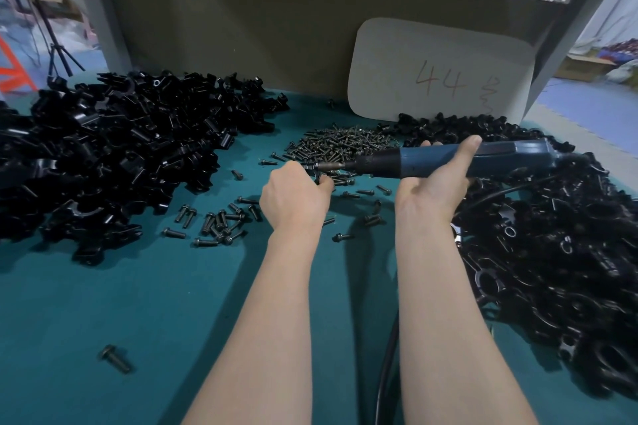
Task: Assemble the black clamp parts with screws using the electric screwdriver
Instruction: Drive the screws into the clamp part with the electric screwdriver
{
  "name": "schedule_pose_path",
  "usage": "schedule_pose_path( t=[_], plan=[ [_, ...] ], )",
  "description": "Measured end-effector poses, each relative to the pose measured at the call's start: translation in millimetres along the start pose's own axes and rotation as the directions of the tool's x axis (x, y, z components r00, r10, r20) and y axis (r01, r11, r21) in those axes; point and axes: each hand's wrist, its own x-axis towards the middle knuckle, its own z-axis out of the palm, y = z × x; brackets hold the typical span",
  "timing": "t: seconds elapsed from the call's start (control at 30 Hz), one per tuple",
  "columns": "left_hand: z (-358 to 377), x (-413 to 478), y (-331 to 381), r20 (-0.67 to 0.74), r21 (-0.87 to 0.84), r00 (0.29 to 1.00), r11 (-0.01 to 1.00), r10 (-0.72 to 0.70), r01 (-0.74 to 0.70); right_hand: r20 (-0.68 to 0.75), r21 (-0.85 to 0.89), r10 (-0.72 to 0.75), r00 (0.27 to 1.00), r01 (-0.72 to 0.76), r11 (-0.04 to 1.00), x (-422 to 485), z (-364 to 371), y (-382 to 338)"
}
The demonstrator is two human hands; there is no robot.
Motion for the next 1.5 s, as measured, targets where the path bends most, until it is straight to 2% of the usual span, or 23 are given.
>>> schedule_pose_path(
  t=[0.13, 0.47, 0.77, 0.97, 1.17, 1.33, 1.5],
  plan=[
    [-0.8, 0.8, -0.8, 0.0, -0.001, 1.0, 1.0, -0.01, 0.01, 0.057, 0.08, 0.016, 0.998, -0.021, 0.997, 3.5, 1.9, -0.5],
    [0.8, 1.2, -2.3, -0.01, -0.014, 1.0, 1.0, -0.004, 0.003, 0.05, 0.062, 0.044, 0.998, -0.047, 0.997, 2.5, 2.5, 2.1],
    [-0.2, 0.8, -1.1, -0.004, -0.004, 1.0, 1.0, -0.008, 0.008, 0.102, 0.058, 0.02, 0.995, -0.026, 0.998, 1.9, 2.2, 3.4],
    [-2.2, 0.5, -0.2, 0.037, -0.026, 0.998, 0.998, -0.054, 0.055, 0.197, 0.041, 0.034, 0.98, -0.043, 0.998, -4.0, 5.4, -1.2],
    [-8.7, 2.9, -3.9, 0.147, -0.015, 0.985, 0.996, -0.086, 0.089, 0.298, 0.053, 0.032, 0.954, -0.05, 0.997, -7.3, 4.5, -2.4],
    [-12.2, 5.4, -2.9, 0.193, 0.021, 0.976, 0.995, -0.1, 0.098, 0.317, 0.077, 0.07, 0.946, -0.099, 0.992, -5.4, 0.0, -3.8],
    [-11.8, 4.9, -1.4, 0.23, 0.022, 0.968, 0.995, -0.099, 0.097, 0.35, 0.066, 0.055, 0.935, -0.083, 0.994, -5.2, 1.2, -9.5]
  ],
)
